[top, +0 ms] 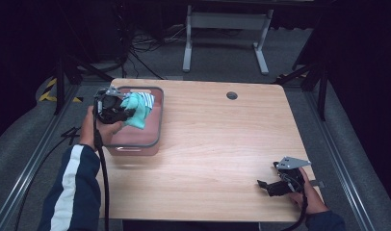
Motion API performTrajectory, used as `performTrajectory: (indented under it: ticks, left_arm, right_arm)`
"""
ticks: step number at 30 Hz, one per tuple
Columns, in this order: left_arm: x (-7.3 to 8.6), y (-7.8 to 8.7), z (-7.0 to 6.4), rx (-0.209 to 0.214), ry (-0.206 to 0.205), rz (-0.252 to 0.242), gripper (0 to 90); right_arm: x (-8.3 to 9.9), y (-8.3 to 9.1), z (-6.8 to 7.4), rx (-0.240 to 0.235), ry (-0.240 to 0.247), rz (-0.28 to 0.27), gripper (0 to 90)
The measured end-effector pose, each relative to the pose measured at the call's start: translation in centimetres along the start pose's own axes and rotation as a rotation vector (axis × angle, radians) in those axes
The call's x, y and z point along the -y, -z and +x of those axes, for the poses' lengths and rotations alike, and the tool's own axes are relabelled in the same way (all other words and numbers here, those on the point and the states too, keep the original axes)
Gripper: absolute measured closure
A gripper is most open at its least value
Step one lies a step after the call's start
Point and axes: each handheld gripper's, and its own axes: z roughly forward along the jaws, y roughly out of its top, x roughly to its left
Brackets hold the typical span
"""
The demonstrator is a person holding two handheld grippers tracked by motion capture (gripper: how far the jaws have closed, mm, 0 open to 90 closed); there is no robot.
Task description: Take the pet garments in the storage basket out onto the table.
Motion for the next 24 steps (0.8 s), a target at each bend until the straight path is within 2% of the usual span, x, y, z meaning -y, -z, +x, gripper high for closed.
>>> performTrajectory:
  ticks: [2,5,11,12,14,16,19,20,24]
  left_arm:
    - [0.0,0.4,-0.4,0.015,-0.015,-0.004,78.4]
    - [0.0,0.8,-1.1,0.02,-0.046,-0.023,78.4]
    - [-0.3,1.6,-2.2,0.037,-0.083,-0.036,78.4]
    - [-0.5,1.7,-2.6,0.04,-0.103,-0.037,78.4]
    - [-0.5,1.8,-2.9,0.041,-0.101,-0.045,78.5]
    - [-0.7,1.9,-3.2,0.049,-0.119,-0.054,78.4]
    - [-1.2,1.7,-4.6,0.076,-0.149,-0.063,78.4]
    - [-1.2,1.7,-4.6,0.076,-0.149,-0.063,78.4]
    - [-1.9,1.3,-6.3,0.112,-0.205,-0.061,78.4]
  right_arm:
    - [0.0,0.0,0.0,0.0,0.0,0.0,0.6]
    - [0.0,0.0,0.0,0.0,0.0,0.0,0.6]
    - [0.0,0.0,0.0,0.0,0.0,0.0,0.6]
    - [0.0,0.0,0.0,0.0,-0.001,0.0,0.6]
    - [0.0,0.0,0.0,0.0,0.0,0.0,0.5]
    - [0.0,0.0,0.0,0.0,0.0,0.0,0.6]
    - [0.0,0.0,0.0,0.0,-0.001,0.0,0.6]
    - [0.0,0.0,0.0,0.0,-0.001,0.0,0.6]
    - [0.0,0.0,0.0,0.0,0.0,0.0,0.6]
